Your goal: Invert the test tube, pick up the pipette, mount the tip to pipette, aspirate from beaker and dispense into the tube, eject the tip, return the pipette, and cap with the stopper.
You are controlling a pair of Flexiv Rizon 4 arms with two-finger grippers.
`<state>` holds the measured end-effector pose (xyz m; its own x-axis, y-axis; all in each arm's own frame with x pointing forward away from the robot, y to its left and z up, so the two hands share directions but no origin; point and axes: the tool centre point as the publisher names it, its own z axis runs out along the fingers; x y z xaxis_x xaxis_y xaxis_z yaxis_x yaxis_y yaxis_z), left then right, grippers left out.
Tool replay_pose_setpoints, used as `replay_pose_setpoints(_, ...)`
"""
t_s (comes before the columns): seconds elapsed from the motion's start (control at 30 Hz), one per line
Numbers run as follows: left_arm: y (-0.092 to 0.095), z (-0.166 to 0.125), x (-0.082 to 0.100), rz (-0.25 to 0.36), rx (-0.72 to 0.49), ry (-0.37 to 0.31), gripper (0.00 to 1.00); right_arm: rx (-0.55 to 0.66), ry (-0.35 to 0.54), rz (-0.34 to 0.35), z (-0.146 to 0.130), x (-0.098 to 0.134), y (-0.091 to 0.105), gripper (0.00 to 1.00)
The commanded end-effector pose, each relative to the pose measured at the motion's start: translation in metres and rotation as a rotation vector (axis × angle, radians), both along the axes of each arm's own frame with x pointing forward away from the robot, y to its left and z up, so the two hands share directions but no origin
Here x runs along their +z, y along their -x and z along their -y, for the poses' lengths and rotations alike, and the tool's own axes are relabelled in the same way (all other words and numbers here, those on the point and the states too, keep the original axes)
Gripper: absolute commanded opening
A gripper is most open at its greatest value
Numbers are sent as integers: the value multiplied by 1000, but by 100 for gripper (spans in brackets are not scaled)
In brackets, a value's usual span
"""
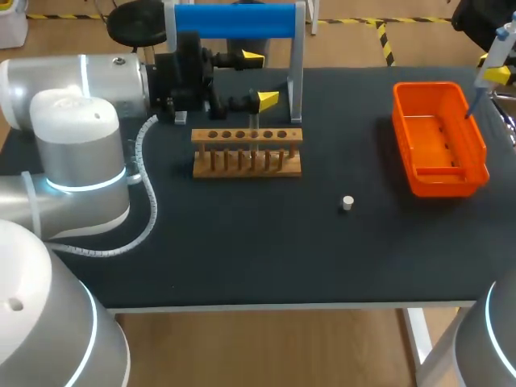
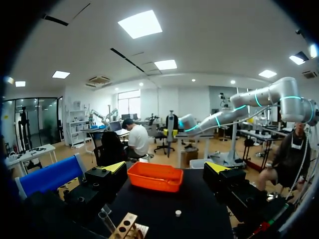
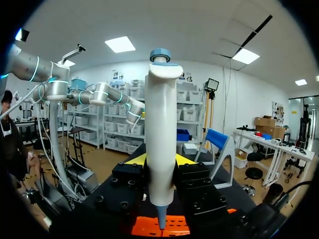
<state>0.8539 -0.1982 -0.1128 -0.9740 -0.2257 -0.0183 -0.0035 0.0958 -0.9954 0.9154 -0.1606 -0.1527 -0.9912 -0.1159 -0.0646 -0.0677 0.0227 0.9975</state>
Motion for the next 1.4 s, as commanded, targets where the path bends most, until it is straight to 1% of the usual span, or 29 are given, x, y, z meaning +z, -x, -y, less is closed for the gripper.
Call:
replay_pose_setpoints(0.03,0,0,0,0,1,1,100,-4,6,-11,-35,2,9,0)
replay_pose_setpoints(0.2,0,0,0,0,1,1,100,17,14,-46,-82,-7,24,0)
replay_pose_setpoints(0.37,0,0,0,0,1,1,100,22,19,-78,-123,-15,37,0)
replay_pose_setpoints(0.57,0,0,0,0,1,1,100,47,27,-91,-167,-18,52,0)
replay_pose_setpoints(0.73,0,0,0,0,1,1,100,62,33,-97,-200,-18,61,0)
replay_pose_setpoints(1.0,0,0,0,0,1,1,100,67,29,-96,-256,-11,65,0)
replay_pose_setpoints(1.2,0,0,0,0,1,1,100,79,26,-84,-286,-9,70,0)
replay_pose_setpoints(1.4,0,0,0,0,1,1,100,94,20,-58,-306,-7,72,0)
